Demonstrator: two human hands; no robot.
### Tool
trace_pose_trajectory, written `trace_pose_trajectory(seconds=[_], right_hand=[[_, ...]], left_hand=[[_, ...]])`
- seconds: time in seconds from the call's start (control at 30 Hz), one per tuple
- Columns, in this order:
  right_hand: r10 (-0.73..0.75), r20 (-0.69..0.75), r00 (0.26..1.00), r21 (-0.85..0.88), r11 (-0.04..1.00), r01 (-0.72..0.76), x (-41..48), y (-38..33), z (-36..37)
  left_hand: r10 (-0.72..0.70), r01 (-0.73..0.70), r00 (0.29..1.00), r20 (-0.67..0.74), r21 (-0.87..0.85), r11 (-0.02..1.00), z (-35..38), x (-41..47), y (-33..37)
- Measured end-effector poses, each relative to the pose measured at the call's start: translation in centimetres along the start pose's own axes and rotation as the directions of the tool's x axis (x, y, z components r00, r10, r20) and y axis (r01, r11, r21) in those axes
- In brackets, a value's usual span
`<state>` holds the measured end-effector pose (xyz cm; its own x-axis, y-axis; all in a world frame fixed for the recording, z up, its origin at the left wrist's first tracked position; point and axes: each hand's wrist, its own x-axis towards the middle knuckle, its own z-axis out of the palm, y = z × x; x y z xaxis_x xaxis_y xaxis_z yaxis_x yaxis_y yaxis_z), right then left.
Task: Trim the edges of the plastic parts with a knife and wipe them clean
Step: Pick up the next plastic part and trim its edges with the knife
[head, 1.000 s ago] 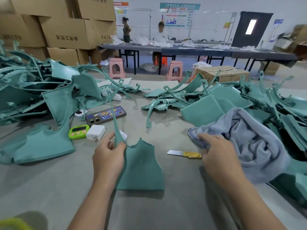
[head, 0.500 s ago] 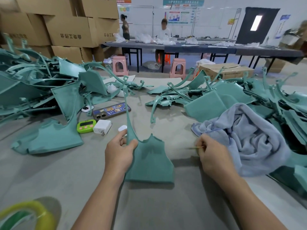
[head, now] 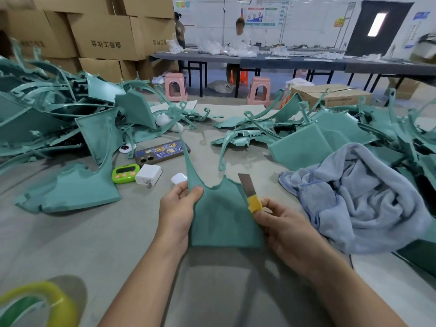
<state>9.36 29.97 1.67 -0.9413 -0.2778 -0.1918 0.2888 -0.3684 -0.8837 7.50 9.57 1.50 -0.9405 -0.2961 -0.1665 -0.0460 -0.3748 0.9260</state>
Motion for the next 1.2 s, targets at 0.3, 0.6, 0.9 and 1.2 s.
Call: trace_pose_trajectory(seconds=[0.3,0.6,0.9,1.2], right_hand=[[-0.247,-0.274,0.93,-0.303,0.939,0.16,0.9,0.6,-0.1],[-0.484,-0.149,0.862,-0.662,0.697,0.277,0.3,0.8,-0.1],[-0.425,-0.177,0.888,-0.579,0.774,0.255,0.8,1.3,1.3],[-0.441,-0.118,0.89,-0.789,0.586,0.186,0.8,1.4,1.5]], left_hand=[[-0.041,0.031,0.996,0.074,0.138,0.99,0.5,-1.1,-0.6],[0.266,-0.197,0.956,-0.126,0.399,0.896,1.2,-2.1,-0.7],[0.351,-0.227,0.915,-0.197,0.469,0.854,1.1,-2.6,-0.6],[0.432,-0.265,0.885,-0.176,0.572,0.777,1.1,-2.5,-0.8]])
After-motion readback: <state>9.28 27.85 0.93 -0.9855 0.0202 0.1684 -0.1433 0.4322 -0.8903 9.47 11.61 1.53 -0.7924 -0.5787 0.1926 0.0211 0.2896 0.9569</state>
